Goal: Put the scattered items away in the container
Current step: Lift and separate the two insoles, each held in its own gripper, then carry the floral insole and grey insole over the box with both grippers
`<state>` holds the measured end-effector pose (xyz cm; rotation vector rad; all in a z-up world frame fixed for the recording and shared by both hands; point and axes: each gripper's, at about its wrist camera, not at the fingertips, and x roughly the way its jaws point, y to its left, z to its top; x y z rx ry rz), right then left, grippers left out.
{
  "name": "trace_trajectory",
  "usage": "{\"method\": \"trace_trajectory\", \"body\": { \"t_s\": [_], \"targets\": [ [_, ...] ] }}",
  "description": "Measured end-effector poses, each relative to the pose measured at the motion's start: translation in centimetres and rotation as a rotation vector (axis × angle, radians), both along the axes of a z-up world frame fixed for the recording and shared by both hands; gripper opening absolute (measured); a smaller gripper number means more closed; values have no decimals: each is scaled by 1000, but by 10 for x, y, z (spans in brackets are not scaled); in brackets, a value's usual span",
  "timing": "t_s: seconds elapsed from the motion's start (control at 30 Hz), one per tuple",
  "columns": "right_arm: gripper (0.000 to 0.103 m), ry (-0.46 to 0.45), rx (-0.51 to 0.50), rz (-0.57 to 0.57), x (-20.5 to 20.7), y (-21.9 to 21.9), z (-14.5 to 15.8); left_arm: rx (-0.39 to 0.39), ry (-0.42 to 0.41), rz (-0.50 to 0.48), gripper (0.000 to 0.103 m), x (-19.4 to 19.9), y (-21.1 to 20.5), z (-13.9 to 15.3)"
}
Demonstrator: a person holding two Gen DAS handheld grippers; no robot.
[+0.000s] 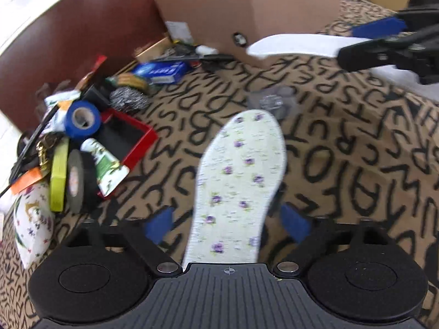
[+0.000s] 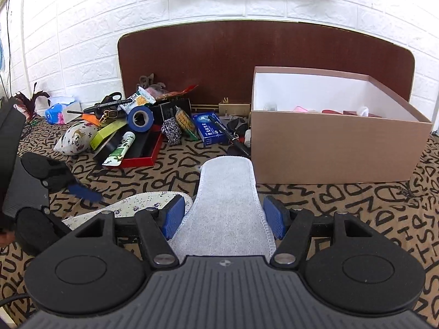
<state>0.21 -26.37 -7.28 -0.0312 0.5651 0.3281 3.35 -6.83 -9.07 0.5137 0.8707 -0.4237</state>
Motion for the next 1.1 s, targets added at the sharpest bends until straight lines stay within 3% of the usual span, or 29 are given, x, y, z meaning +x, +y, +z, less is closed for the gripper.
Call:
{"method": "trace_trajectory", "body": {
  "t_s": [0.07, 0.13, 0.23, 0.43, 0.8, 0.87, 1.0, 1.1],
  "targets": [
    [68, 4, 4, 2, 0, 1, -1, -48, 37, 13, 92, 7, 6, -3],
    [68, 8, 6, 6, -1, 3, -2, -130, 99, 4, 62, 12, 12, -1],
    [68, 11, 7, 15, -5, 5, -3, -121, 87, -20, 57, 5, 7, 3],
    [68, -6, -1, 17, -11, 5, 2, -229, 115, 37, 54, 5, 17, 17],
    [68, -113, -18, 0, 1, -9, 37, -329, -72, 15, 54, 23, 6, 99],
    [48, -147, -25, 1, 8, -12, 49, -355, -100, 13, 55, 36, -5, 116],
    [49, -177, -62, -45, 28, -23, 62, -380, -124, 7, 56, 61, -36, 136],
    [50, -119, -83, -17, 31, -27, 49, -360, -110, 4, 56, 75, -50, 133]
  ]
}}
